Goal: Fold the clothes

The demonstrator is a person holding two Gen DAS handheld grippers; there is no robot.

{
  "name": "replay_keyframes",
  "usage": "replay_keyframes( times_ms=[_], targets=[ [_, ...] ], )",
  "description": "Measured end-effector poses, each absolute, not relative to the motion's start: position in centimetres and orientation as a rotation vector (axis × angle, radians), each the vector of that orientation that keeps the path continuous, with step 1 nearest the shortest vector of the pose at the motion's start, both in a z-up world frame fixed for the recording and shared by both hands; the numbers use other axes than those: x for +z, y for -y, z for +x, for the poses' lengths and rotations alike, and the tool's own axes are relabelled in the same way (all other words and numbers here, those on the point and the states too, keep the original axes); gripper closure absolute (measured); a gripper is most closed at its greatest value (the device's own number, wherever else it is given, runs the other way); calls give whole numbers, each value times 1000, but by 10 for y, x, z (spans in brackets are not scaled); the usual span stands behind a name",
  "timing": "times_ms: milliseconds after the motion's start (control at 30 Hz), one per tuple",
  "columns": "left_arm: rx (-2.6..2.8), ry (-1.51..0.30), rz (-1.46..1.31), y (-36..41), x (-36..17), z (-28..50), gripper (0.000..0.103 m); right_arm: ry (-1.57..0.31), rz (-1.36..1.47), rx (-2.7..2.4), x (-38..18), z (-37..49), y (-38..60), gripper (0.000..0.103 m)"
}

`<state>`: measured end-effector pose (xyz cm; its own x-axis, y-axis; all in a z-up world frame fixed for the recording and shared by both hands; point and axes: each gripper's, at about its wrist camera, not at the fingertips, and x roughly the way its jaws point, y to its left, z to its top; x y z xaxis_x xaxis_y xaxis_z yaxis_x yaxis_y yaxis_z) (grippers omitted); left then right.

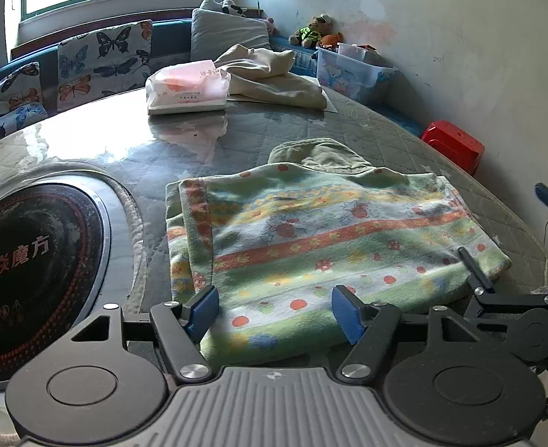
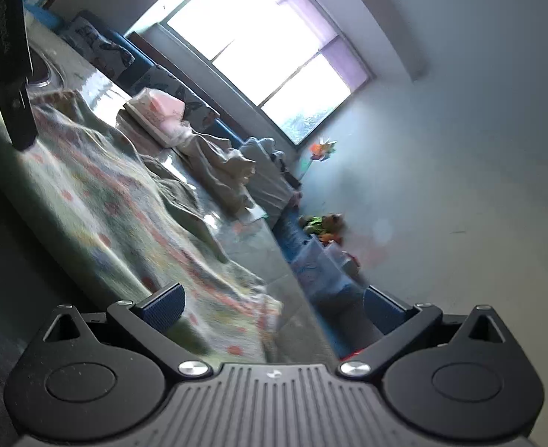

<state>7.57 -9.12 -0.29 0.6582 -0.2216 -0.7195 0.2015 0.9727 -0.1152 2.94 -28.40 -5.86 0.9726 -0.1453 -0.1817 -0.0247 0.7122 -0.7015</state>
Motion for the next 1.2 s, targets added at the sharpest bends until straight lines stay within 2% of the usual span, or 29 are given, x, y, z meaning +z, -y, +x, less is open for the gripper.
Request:
replay_keyframes(
  times_ms=[333,500,800,967,1200],
  targets=[
    [-201,-834,-51,76,-8,75,26,-363,-661,-135,-53,42,322,0],
    [-179,-837,-62,67,-10,73,26,-372,-653,-149,-50,40,327,0],
    [-158,-839,-62,63,-8,67,26,-380,-444,-25,-21,46,316,0],
    [-143,-840,-58,59,-4,61,19,-396,-467,61,-25,48,293,0],
    [-133,-842,-58,49,-2,47,16,-392,-479,130,-20,41,272,0]
  ],
)
